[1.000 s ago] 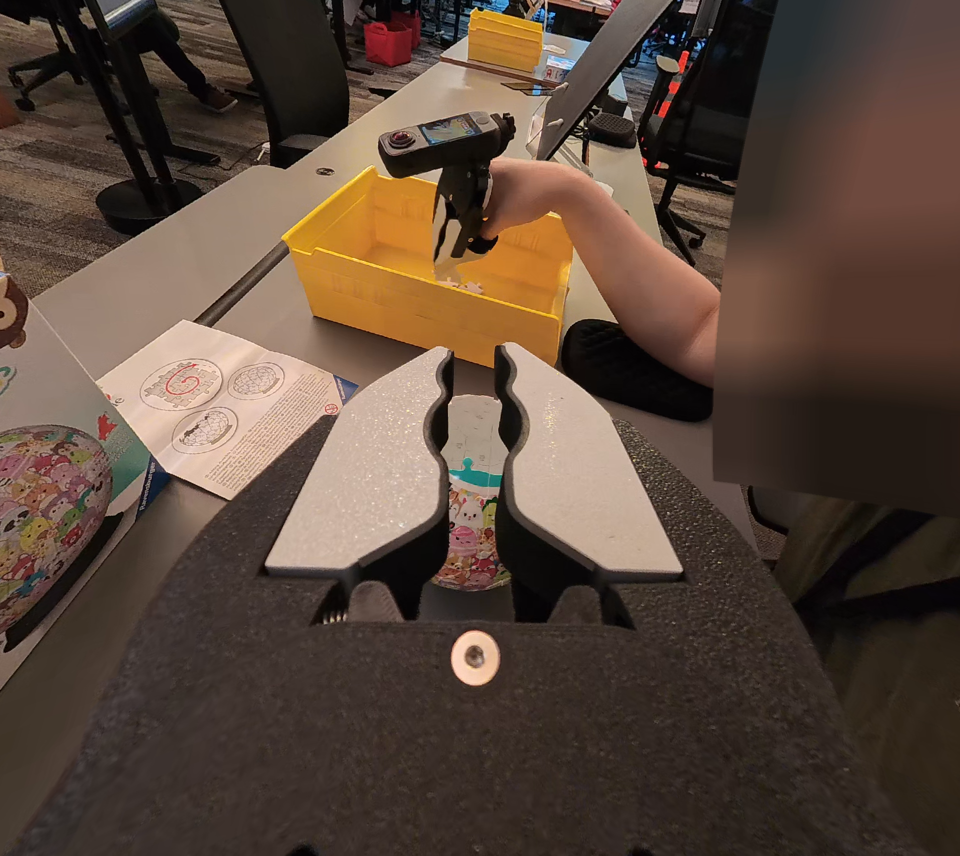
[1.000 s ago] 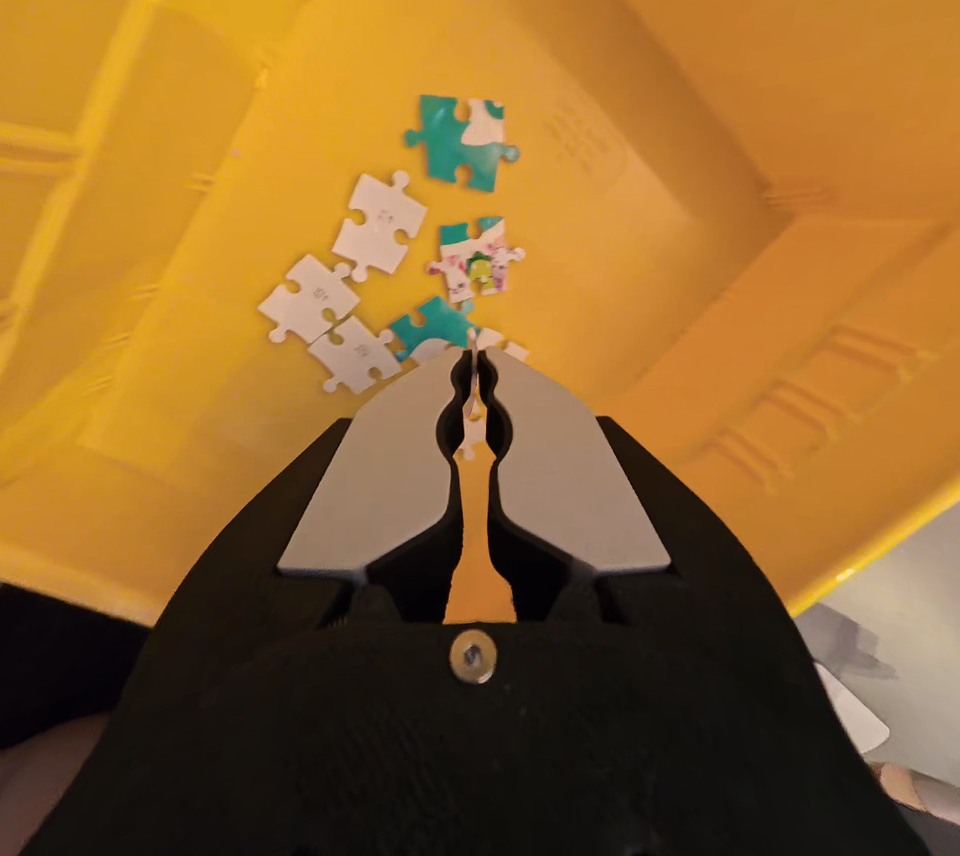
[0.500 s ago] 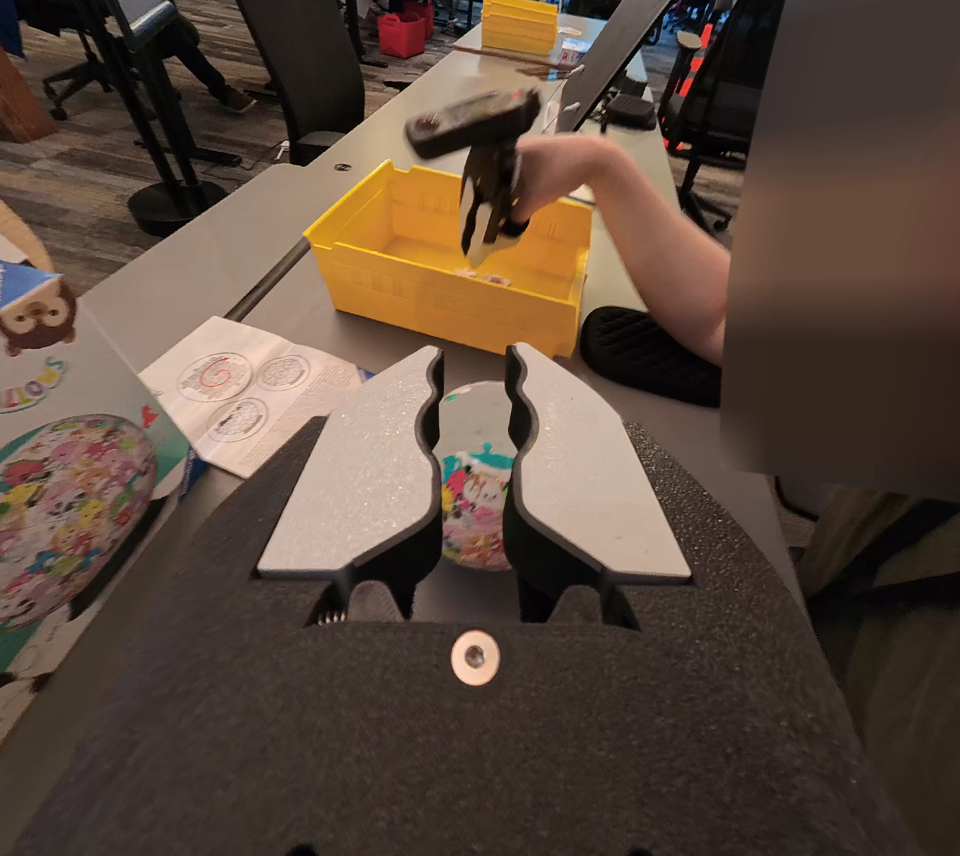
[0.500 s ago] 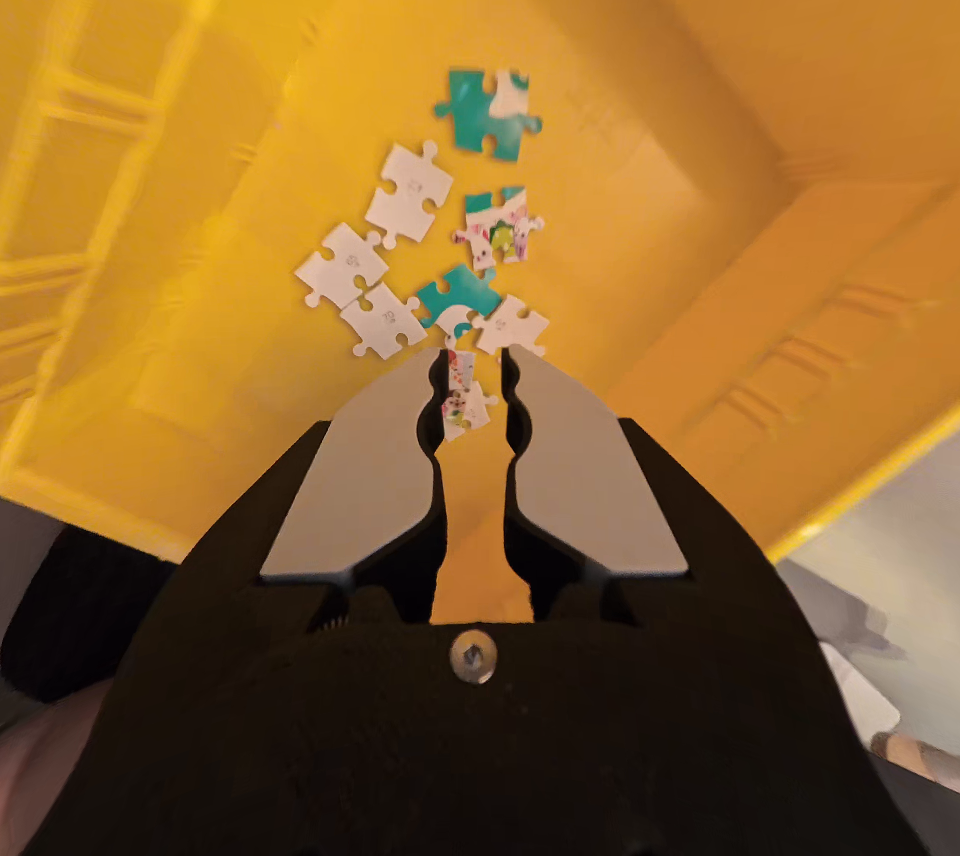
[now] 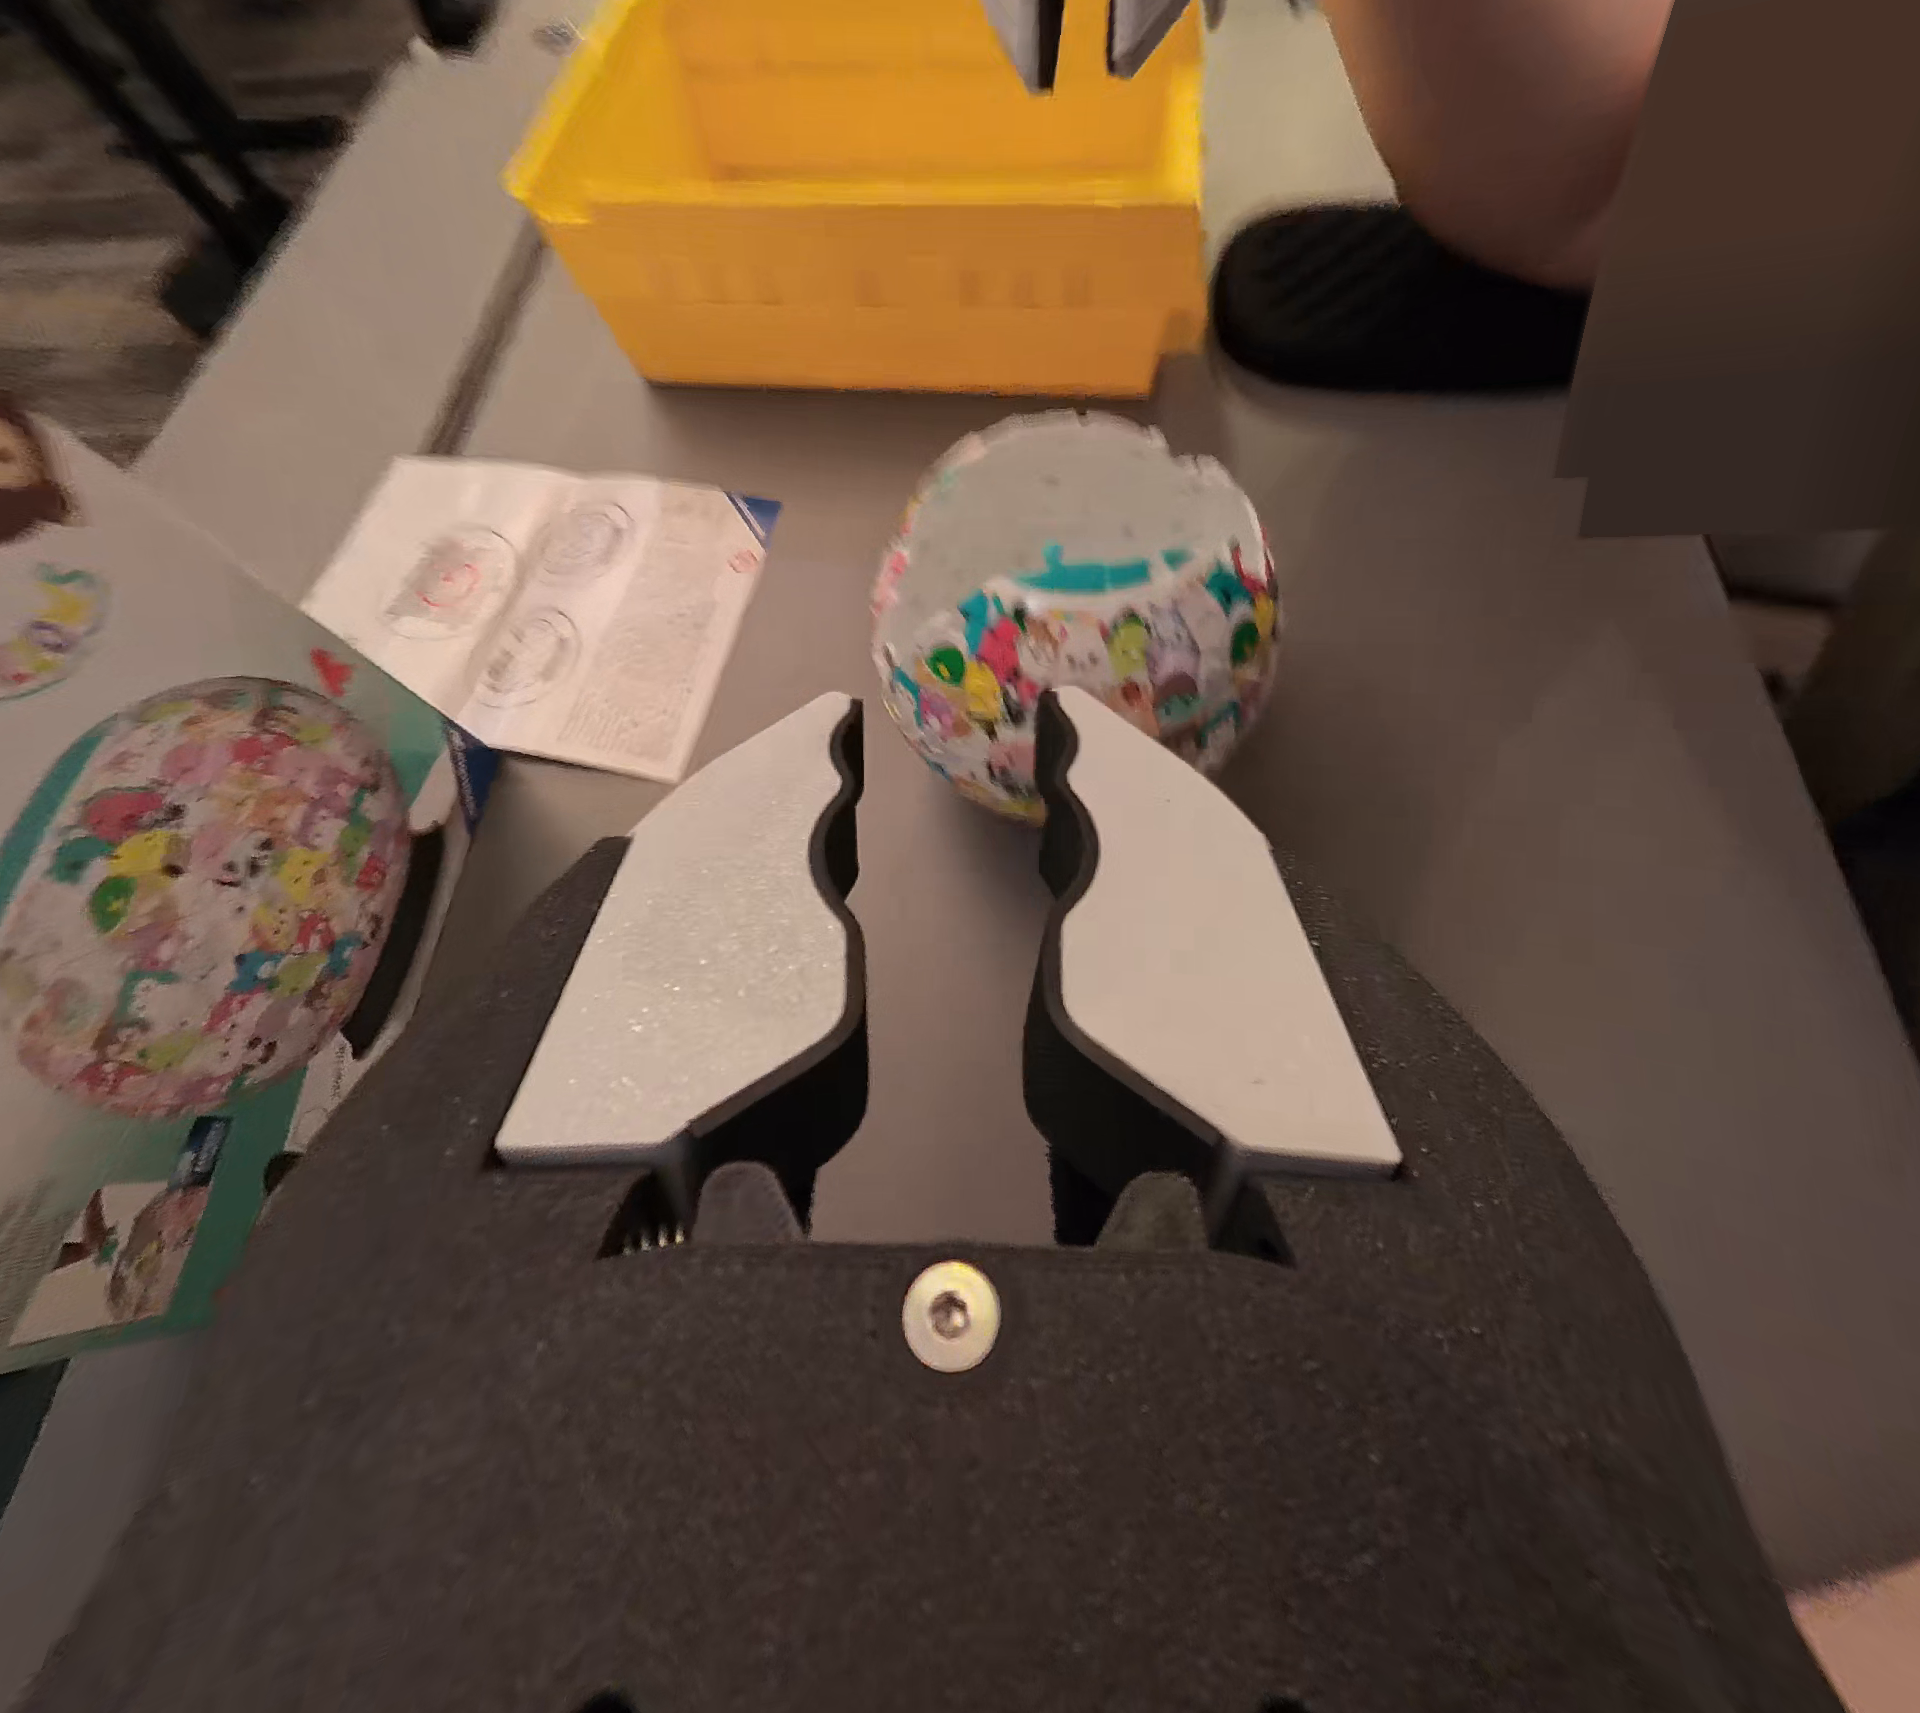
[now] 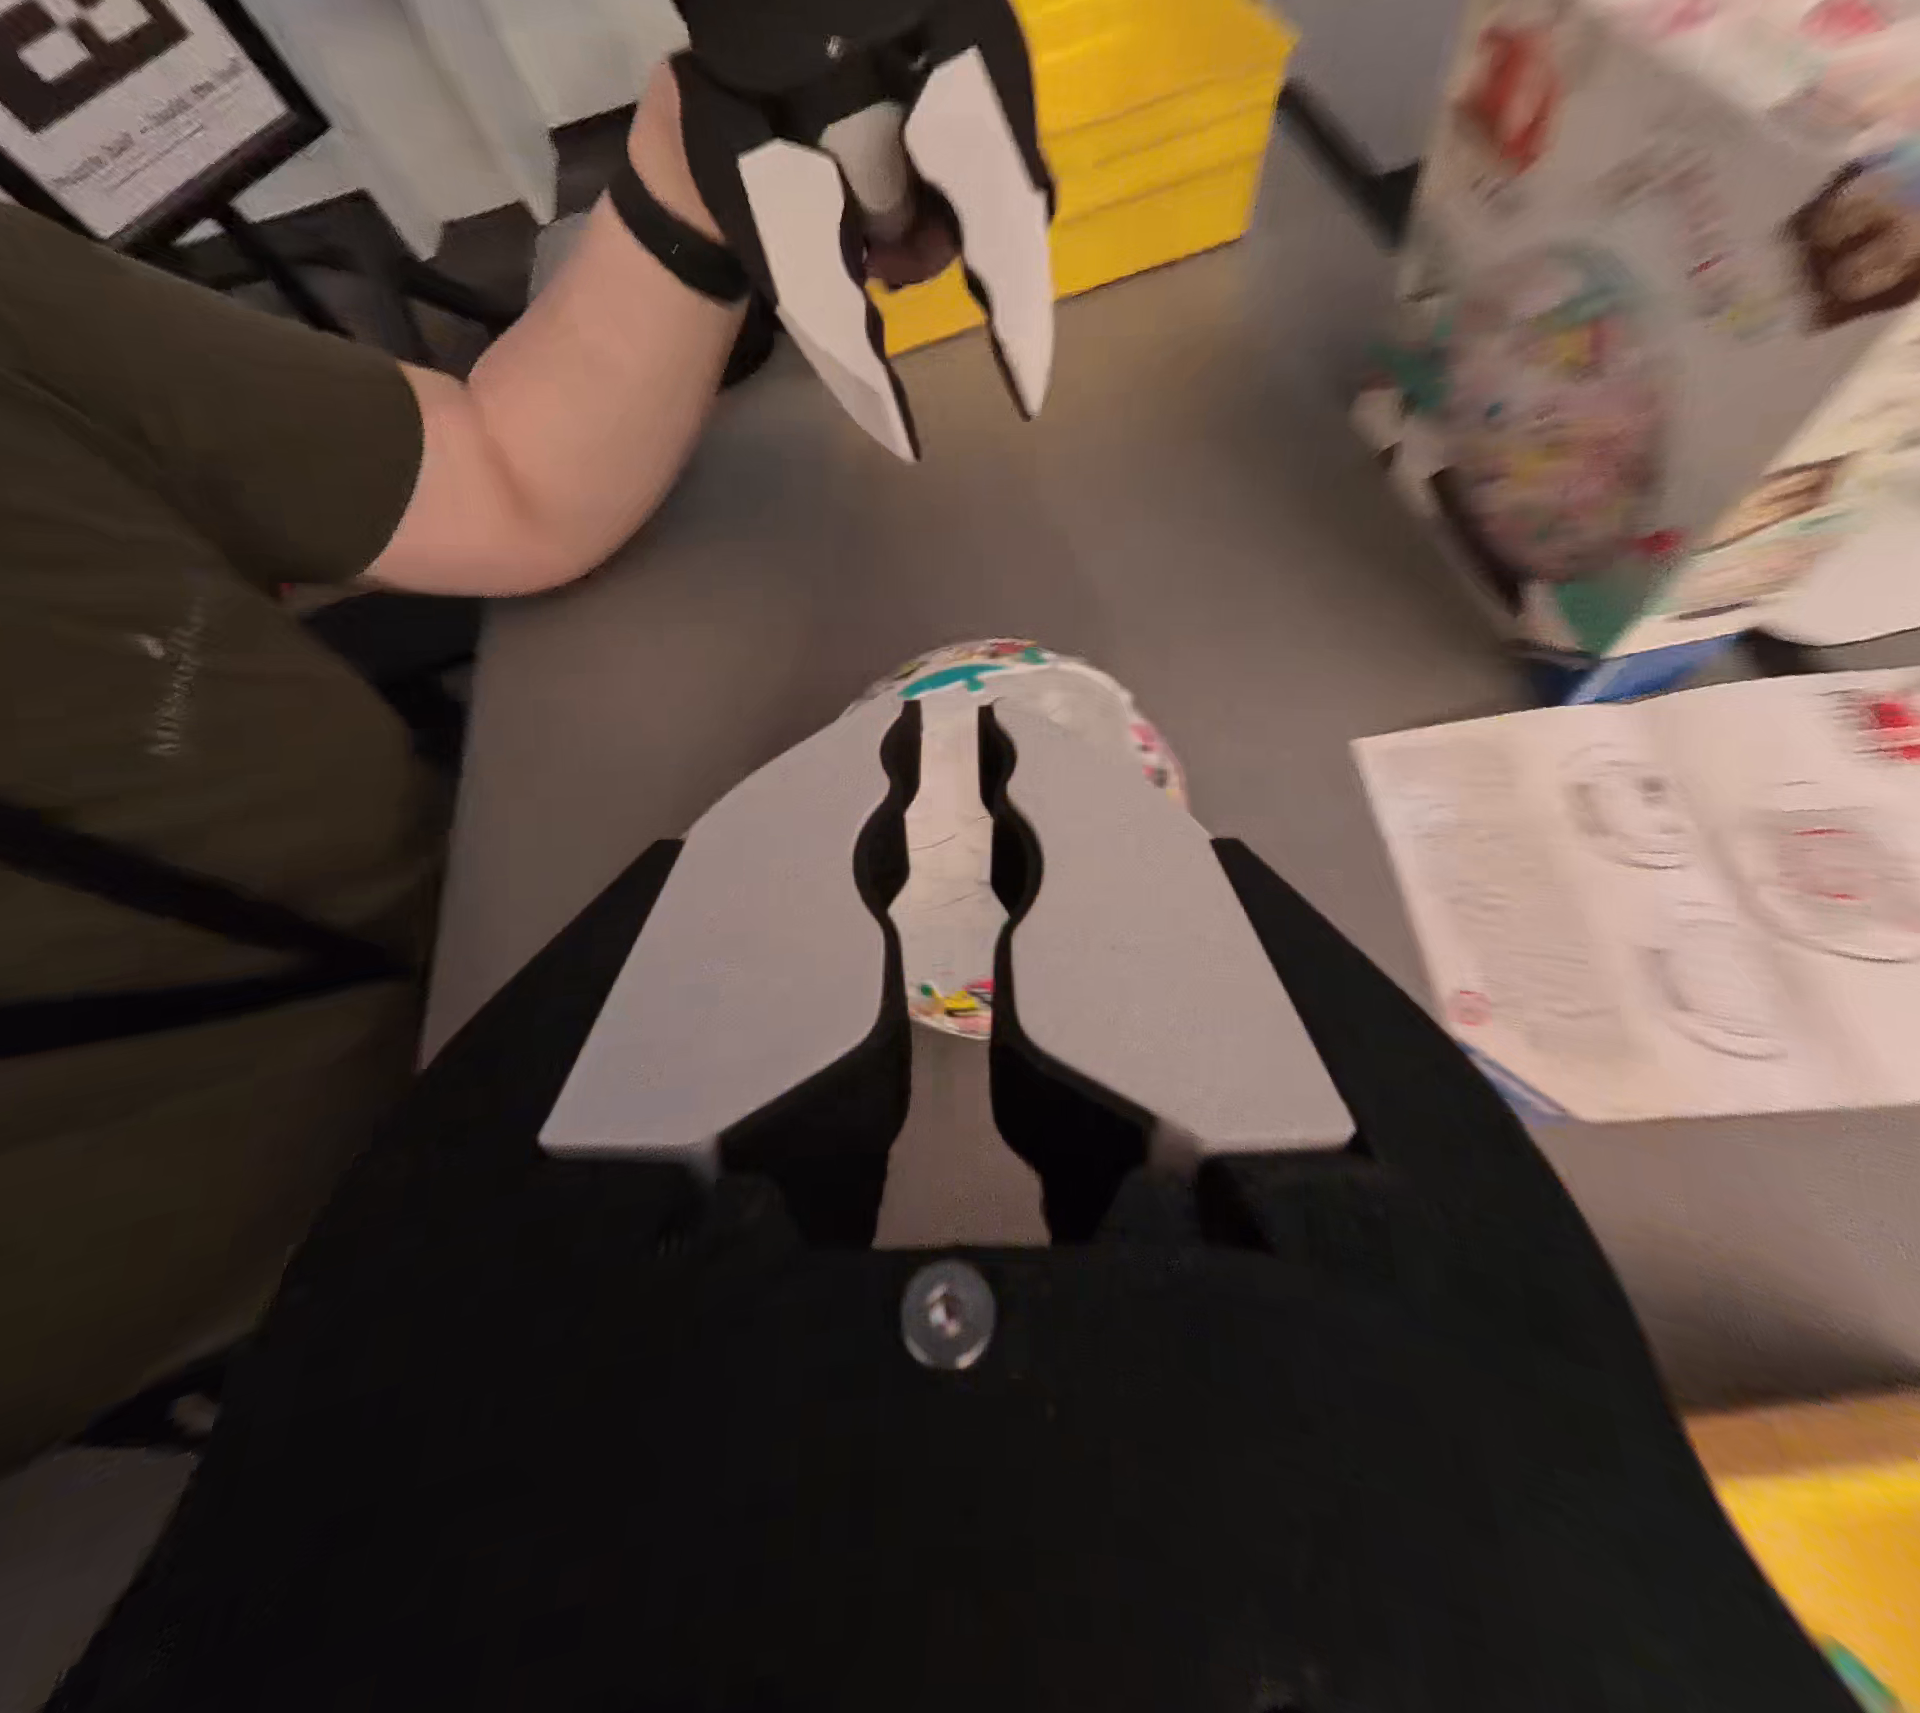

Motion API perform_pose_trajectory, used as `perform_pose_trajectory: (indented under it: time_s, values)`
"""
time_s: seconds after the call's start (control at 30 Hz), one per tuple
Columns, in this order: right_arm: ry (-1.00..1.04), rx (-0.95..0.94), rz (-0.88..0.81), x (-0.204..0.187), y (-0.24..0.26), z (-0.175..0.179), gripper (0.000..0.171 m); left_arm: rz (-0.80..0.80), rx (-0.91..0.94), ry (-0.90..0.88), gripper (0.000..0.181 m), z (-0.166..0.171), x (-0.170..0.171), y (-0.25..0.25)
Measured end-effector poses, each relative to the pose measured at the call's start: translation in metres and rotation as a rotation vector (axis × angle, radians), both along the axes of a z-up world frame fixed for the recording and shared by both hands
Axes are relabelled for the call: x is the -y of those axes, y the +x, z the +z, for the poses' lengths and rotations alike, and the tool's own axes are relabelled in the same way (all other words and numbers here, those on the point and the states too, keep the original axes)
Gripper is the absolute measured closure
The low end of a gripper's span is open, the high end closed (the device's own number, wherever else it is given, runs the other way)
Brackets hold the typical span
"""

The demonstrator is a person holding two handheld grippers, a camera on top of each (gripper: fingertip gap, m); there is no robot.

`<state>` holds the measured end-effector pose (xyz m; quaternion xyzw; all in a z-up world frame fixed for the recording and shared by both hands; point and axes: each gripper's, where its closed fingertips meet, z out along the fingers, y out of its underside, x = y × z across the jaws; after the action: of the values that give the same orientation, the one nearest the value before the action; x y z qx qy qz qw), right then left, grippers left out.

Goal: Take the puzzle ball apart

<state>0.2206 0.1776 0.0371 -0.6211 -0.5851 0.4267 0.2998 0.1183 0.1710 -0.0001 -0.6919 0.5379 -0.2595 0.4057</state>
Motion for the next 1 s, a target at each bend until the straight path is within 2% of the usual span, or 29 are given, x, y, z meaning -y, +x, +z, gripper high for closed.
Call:
perform_pose_trajectory:
  time_s: [0.1, 0.23, 0.33, 0.4, 0.57, 0.67, 0.8, 0.87, 1.0]
  values:
    - [0.03, 0.088, 0.021, 0.002, -0.015, -0.029, 0.161, -0.031, -0.061, -0.006, 0.144, -0.014, 0.005, -0.001]
    - [0.389, 0.06, 0.127, 0.004, -0.032, -0.047, 0.149, -0.081, -0.057, -0.051, 0.14, -0.021, 0.011, 0.006]
    - [0.579, 0.096, 0.146, -0.002, -0.036, -0.061, 0.148, -0.094, -0.075, -0.126, 0.14, -0.036, 0.009, 0.014]
    - [0.729, 0.034, 0.208, 0.007, -0.039, -0.059, 0.146, -0.103, -0.085, -0.166, 0.138, -0.045, 0.008, 0.019]
    - [1.056, 0.101, 0.227, 0.005, -0.046, -0.069, 0.145, -0.119, -0.011, -0.222, 0.11, -0.047, 0.006, 0.036]
    - [1.11, 0.068, 0.244, 0.007, -0.053, -0.072, 0.145, -0.127, 0.002, -0.248, 0.1, -0.049, 0.008, 0.042]
    - [1.136, 0.127, 0.201, -0.01, -0.041, -0.068, 0.145, -0.143, -0.039, -0.288, 0.104, -0.057, 0.011, 0.043]
    - [1.043, 0.115, 0.115, -0.022, -0.028, -0.052, 0.147, -0.141, -0.028, -0.283, 0.105, -0.056, 0.01, 0.043]
    - [0.685, 0.154, -0.004, -0.032, -0.005, -0.04, 0.147, -0.121, 0.04, -0.296, 0.107, -0.046, 0.005, 0.047]
